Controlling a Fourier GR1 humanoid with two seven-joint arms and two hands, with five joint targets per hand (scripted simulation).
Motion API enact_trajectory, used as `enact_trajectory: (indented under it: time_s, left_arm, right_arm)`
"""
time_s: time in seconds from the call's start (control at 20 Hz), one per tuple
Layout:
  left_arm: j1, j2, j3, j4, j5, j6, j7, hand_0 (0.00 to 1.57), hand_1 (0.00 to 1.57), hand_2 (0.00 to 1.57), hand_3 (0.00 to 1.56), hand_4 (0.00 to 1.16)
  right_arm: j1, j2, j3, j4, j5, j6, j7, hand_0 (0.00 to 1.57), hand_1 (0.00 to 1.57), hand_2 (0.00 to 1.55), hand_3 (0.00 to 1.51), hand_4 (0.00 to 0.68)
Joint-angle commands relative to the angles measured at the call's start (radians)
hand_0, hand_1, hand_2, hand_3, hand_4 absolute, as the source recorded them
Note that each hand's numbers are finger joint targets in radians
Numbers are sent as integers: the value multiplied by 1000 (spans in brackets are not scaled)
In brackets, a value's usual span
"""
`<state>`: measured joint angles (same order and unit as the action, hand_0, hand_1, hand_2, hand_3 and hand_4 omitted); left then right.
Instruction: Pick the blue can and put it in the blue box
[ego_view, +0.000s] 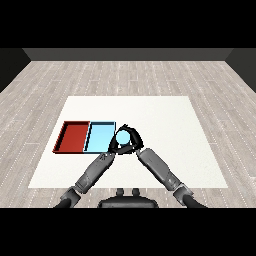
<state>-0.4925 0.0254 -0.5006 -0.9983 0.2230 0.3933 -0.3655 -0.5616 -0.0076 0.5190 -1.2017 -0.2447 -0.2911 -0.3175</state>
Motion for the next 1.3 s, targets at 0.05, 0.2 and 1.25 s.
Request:
enact_trajectory:
  time_s: [0.05, 0.2, 1.25]
  left_arm:
    - [-23, -24, -54, 27, -129, 83, 10, 393, 393, 574, 88, 125]
    - [-76, 14, -97, 39, -231, 118, 70, 0, 0, 151, 0, 312]
    - [93, 0, -16, -54, 80, 86, 3, 1571, 1571, 1544, 1473, 765]
  right_arm:
    - [-51, 7, 125, -26, -75, -101, 23, 1478, 1478, 1473, 1400, 599]
    - [-10, 7, 90, 21, -46, -45, -41, 1457, 1457, 1462, 1394, 595]
    - [38, 6, 71, -27, -166, -14, -37, 1091, 1091, 1121, 798, 0]
